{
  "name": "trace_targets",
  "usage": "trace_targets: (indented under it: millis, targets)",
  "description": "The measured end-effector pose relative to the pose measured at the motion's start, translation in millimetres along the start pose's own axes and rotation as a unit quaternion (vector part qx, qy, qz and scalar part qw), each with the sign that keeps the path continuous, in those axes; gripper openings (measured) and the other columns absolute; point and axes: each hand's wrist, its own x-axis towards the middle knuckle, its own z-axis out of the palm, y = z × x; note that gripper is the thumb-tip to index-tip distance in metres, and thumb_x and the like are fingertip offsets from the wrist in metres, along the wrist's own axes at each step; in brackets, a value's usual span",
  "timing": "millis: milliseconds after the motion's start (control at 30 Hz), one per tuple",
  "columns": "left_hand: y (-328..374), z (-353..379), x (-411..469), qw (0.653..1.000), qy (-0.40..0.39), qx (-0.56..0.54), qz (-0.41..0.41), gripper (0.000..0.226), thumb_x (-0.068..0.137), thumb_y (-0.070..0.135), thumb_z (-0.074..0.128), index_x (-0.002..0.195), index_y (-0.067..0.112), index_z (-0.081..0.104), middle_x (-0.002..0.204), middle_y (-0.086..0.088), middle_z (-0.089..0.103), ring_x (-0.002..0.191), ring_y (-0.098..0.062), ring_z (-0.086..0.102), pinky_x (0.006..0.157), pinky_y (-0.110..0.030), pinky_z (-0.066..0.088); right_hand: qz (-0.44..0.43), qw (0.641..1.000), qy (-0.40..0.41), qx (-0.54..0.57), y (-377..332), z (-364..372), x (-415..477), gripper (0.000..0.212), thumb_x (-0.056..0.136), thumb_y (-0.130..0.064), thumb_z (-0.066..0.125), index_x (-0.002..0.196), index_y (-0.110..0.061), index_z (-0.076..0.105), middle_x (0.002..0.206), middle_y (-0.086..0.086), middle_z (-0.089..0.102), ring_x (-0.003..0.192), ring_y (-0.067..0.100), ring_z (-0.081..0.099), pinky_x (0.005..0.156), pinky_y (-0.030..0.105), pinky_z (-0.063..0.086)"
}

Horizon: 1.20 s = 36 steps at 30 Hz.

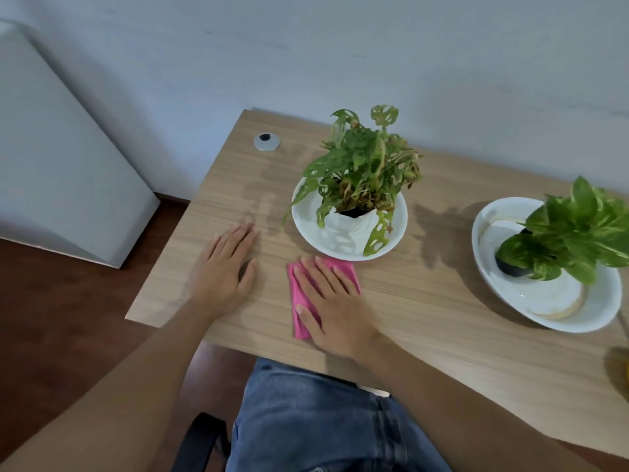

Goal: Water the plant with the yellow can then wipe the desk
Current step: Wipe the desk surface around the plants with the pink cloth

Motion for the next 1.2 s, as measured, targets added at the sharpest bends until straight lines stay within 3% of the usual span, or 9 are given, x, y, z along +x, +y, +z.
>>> trace_targets:
  millis: [133,300,600,767,900,1033,1200]
  targets:
    - [-1.9,3.2,0.7,1.0,-0.002,0.002,-0.018,0.062,0.115,0.041,0.035,0.175,0.027,0.032,0.183,0.009,0.026,0.17,-0.009,0.019,0.138,-0.049,0.022,-0.049,0.999,0.002,-0.002,-28.8,1.5,54.5,0.07,0.118,-0.052,0.026,0.18,-0.022,0.013,0.189,0.0,0.009,0.174,0.02,0.0,0.139,0.047,0.003]
    - [-8.4,3.2,1.9,1.0,-0.008,-0.013,-0.018,0.064,0.113,0.031,0.025,0.175,0.019,0.03,0.183,0.003,0.028,0.17,-0.01,0.019,0.138,-0.045,0.021,-0.028,0.999,0.028,0.005,-54.8,6.8,104.6,0.068,0.116,-0.05,0.03,0.178,-0.022,0.027,0.187,0.0,0.018,0.174,0.019,0.01,0.139,0.043,0.001]
    - [-9.0,5.4,2.5,0.999,-0.009,-0.018,-0.024,0.064,0.116,0.036,0.025,0.177,0.017,0.024,0.185,0.002,0.022,0.172,-0.01,0.013,0.14,-0.044,0.016,-0.013,0.999,0.024,0.037,-39.8,5.4,62.2,0.071,0.118,-0.054,0.028,0.18,-0.023,0.015,0.188,-0.002,0.011,0.174,0.017,0.002,0.139,0.047,0.006]
    - [4.2,3.0,-1.9,0.998,-0.011,0.05,0.031,0.064,0.115,0.033,0.031,0.175,0.011,0.028,0.182,-0.008,0.03,0.17,-0.022,0.025,0.138,-0.048,0.022,-0.007,1.0,-0.001,0.028,-4.1,-0.4,3.7,0.072,0.119,-0.057,0.023,0.18,-0.026,0.003,0.188,-0.006,-0.005,0.173,0.013,-0.01,0.14,0.045,0.003]
    - [40.2,12.8,-6.1,0.993,-0.008,0.026,0.117,0.061,0.115,0.032,0.039,0.172,0.01,0.035,0.177,-0.011,0.039,0.163,-0.029,0.041,0.133,-0.051,0.034,0.029,0.999,0.018,0.013,46.0,-6.3,-47.9,0.072,0.118,-0.058,0.028,0.18,-0.028,0.007,0.188,-0.008,0.001,0.173,0.013,-0.005,0.139,0.047,0.011]
    - [85.1,33.5,-17.6,0.987,-0.027,0.0,0.16,0.06,0.117,0.032,0.037,0.173,0.01,0.033,0.179,-0.008,0.036,0.166,-0.024,0.035,0.137,-0.046,0.026,0.069,0.997,0.015,0.021,100.0,-20.7,-84.4,0.073,0.118,-0.057,0.029,0.18,-0.028,0.004,0.188,-0.008,-0.001,0.173,0.012,-0.006,0.14,0.048,0.011]
    - [125.9,42.7,-20.1,0.986,-0.039,-0.022,0.161,0.06,0.117,0.032,0.039,0.173,0.011,0.033,0.18,-0.006,0.034,0.168,-0.022,0.03,0.139,-0.043,0.019,0.165,0.986,0.019,0.01,149.8,-38.3,-77.2,0.071,0.116,-0.062,0.015,0.179,-0.036,-0.003,0.188,-0.012,-0.002,0.173,0.01,-0.006,0.14,0.048,0.01]
